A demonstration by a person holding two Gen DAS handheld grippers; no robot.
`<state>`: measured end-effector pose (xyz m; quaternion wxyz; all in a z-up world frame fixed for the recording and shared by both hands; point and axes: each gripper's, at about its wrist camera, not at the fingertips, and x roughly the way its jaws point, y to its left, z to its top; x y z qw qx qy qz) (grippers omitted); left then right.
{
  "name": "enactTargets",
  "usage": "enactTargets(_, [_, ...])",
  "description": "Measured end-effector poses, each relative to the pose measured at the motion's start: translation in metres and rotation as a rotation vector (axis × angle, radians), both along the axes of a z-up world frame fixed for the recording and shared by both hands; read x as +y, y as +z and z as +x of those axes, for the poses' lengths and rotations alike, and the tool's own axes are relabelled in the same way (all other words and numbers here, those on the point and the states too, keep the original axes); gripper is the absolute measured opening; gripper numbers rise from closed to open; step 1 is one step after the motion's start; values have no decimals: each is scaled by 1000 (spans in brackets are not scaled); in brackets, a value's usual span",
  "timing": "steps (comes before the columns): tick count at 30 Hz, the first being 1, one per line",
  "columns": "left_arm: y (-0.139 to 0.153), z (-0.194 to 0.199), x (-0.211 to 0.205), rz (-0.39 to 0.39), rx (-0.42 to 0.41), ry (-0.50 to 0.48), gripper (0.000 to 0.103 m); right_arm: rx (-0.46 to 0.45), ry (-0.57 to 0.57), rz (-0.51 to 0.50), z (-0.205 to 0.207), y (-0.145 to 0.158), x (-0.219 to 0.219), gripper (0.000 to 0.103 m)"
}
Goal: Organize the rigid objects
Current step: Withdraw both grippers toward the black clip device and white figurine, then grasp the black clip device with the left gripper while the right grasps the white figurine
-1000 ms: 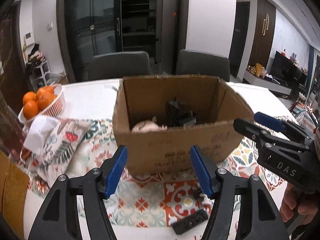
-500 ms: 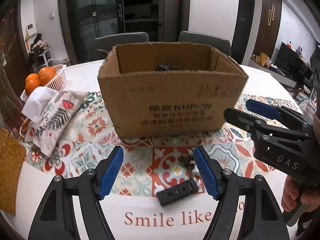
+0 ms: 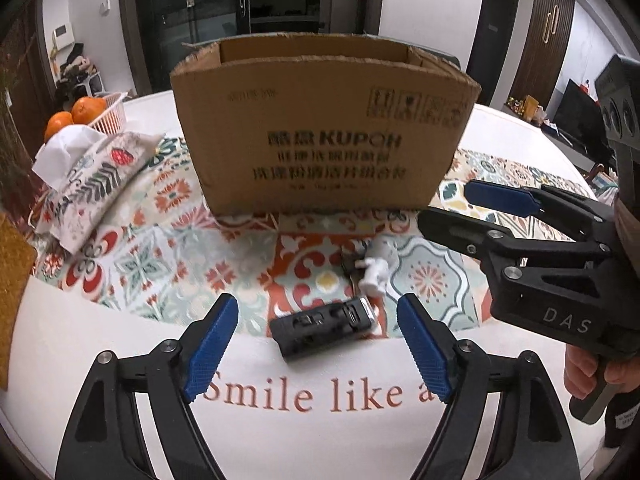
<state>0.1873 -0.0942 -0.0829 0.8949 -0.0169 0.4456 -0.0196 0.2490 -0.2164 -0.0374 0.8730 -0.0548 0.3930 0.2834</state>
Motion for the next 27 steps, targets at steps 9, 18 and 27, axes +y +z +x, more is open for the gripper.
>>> enactTargets(9, [-18,-3,-7,-4,5,30,84,78,141,-17,4,-19,5,60])
enactTargets(18, [-39,5,-4,-18,37,82,84,113,240,-74,6,-35,17,61])
enactTargets(27, [-52,16,-8,-2,57,99,84,148,284,-91,13,-47,21,61])
